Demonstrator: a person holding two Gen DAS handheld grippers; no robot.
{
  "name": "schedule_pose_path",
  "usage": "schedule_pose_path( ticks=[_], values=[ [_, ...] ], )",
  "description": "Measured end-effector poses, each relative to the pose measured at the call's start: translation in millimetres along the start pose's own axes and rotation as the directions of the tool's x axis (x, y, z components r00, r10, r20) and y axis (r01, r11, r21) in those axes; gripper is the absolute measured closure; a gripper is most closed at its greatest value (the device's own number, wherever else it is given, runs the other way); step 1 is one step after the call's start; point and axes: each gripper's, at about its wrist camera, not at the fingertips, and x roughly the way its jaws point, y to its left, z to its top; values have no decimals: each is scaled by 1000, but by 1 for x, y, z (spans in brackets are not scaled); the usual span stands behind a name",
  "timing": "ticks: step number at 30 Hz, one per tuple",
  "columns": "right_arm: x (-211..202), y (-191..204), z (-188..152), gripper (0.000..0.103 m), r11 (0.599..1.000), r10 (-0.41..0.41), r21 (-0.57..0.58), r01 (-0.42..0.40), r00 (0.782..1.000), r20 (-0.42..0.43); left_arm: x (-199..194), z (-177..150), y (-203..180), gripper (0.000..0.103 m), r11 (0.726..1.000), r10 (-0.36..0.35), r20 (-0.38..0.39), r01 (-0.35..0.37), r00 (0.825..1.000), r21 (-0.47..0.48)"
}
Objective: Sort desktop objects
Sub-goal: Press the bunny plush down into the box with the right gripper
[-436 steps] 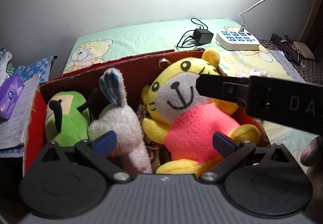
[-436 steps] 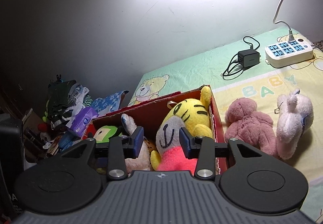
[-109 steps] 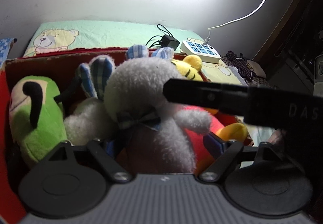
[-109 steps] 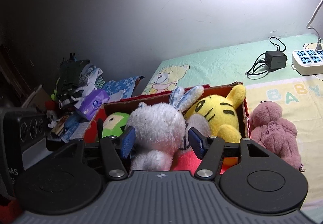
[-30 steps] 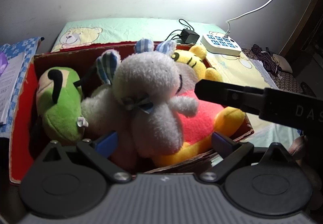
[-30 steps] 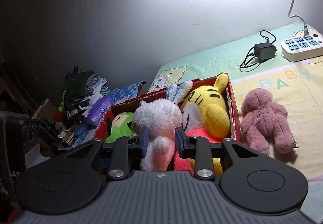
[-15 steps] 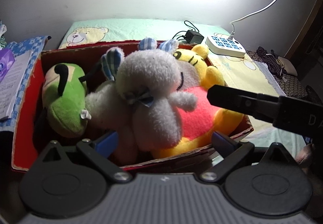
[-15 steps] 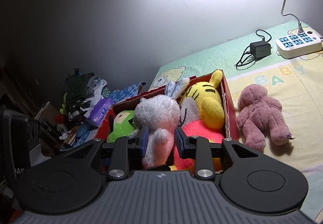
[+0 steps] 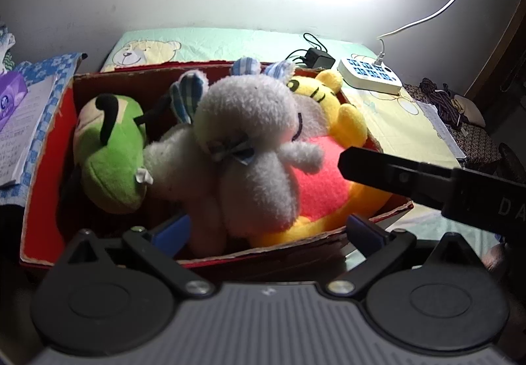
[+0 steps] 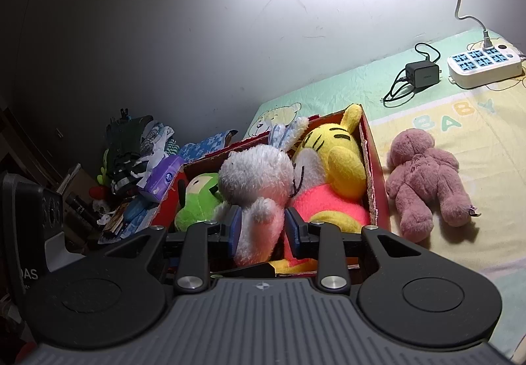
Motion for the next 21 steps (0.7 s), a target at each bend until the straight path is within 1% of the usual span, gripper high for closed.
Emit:
schedule_pose_path(
  ticks=[11, 15, 18, 21],
  values=[
    [0, 0, -1, 71, 1000, -4, 12, 4, 1000, 8, -5, 5, 13, 2, 999, 15, 21, -14, 1000, -52],
    [1, 0, -2, 71, 1000, -5, 11, 5, 1000, 5, -2, 5, 17, 2, 998, 27, 12, -26, 1000, -63],
    [3, -1, -1, 71, 1000, -6, 14, 6, 1000, 1, -1, 5, 18, 3, 997, 36, 9, -35, 999, -63],
    [4, -3, -2, 71, 1000, -9, 19, 9, 1000, -3, 1, 6, 18, 4, 997, 60, 9, -60, 998, -55]
  ],
)
